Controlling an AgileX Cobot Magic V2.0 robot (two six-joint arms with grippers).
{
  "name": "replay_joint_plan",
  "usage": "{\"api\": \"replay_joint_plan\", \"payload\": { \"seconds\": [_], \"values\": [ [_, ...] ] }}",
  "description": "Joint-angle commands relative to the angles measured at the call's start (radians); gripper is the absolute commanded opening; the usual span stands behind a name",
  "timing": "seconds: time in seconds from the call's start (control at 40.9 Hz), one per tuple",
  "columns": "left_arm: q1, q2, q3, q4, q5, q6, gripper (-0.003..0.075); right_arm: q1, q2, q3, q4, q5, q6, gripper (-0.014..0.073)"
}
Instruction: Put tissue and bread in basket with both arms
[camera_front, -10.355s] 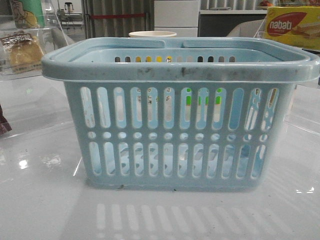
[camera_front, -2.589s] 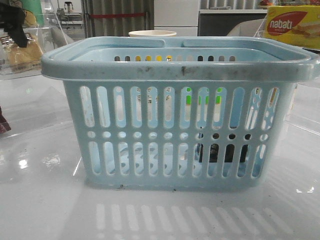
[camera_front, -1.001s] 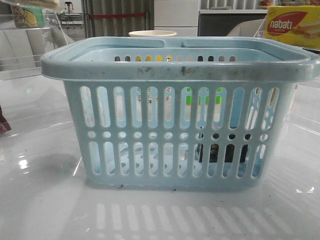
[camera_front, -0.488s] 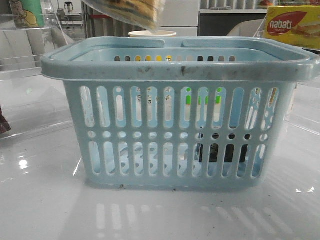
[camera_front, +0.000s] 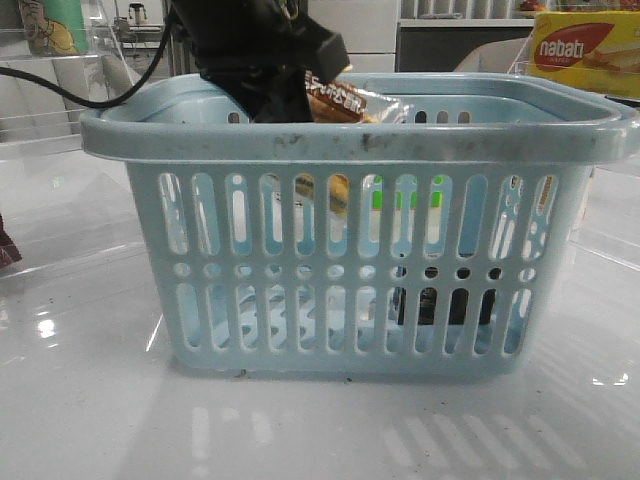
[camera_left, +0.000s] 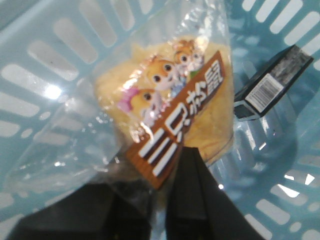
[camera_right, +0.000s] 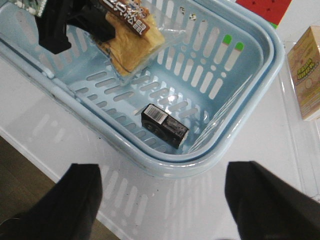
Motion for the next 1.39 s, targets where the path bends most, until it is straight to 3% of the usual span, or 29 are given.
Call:
{"api": "replay_joint_plan", "payload": {
  "seconds": [0.0,0.122,0.195,0.562,0.879,1.368],
  "values": [
    [-0.006,-0.050,-0.033,-0.015,-0.048,0.001,0.0211,-0.001,-0.006,-0.029,-0.001,-0.074,-0.006,0.0611],
    [-0.006,-0.050,-0.033,-0.035,-0.043,0.001,0.0414,-0.001,-0.006,-0.029,-0.001,-0.074,-0.006,0.0611],
    [-0.006,-0.051,-0.033,-0.044,-0.041,0.001,0.0463,-0.001,-0.006,-0.029,-0.001,-0.074,-0.006,0.0611],
    [-0.006,-0.267,0.000,-0.055,-0.007,0.001,0.0388,-0.001,-0.006,-0.029,-0.001,-0.074,-0.006,0.0611],
    [-0.006,-0.666,0.293,-0.090,-0.110,0.001,0.0358,-0.001,-0.006,-0.029,-0.001,-0.074,-0.006,0.0611],
    [-0.006,-1.147,0.686,-0.133,-0.111,0.001,0.0358,-0.001,-0.006,-0.029,0.000,-0.072,-0.006,0.0611]
  ]
}}
